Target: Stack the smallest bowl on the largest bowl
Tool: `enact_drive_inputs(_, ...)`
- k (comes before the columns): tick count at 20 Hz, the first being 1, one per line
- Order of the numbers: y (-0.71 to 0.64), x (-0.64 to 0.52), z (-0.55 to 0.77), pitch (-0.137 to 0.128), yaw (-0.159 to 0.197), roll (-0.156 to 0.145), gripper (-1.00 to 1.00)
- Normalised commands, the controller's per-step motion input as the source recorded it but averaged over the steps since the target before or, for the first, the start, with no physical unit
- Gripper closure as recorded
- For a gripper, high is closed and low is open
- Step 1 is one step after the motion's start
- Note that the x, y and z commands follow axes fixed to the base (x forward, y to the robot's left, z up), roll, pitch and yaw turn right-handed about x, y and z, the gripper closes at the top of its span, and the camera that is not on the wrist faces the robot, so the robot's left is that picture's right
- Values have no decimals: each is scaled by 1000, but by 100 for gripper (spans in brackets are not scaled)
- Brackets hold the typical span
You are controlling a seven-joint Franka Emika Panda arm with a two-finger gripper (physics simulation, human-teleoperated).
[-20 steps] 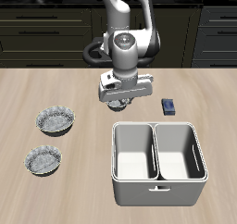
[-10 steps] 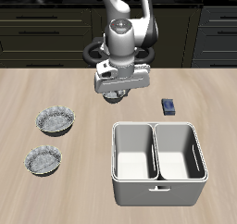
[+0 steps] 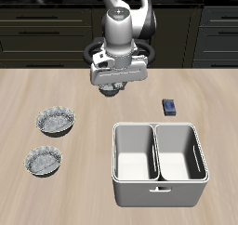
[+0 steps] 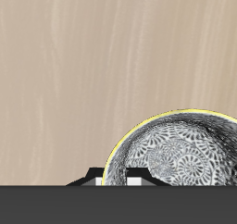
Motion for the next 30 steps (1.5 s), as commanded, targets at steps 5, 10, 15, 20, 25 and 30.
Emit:
enact_drive_inputs(5,-121,70,268,-30,-2,-13,100)
enact_drive_inputs(10,-110,35,282,-13,-40,29,100)
enact_drive_inputs(15,-215,129,144,-15,13,-12,100)
enact_drive_inputs(20,-286,152,198,-36,8,-27,100)
enact_drive_inputs(25,-236,127,147,-27,-3,-39,100)
enact_drive_inputs(30,-284,205,64,-11,-6,-41,100)
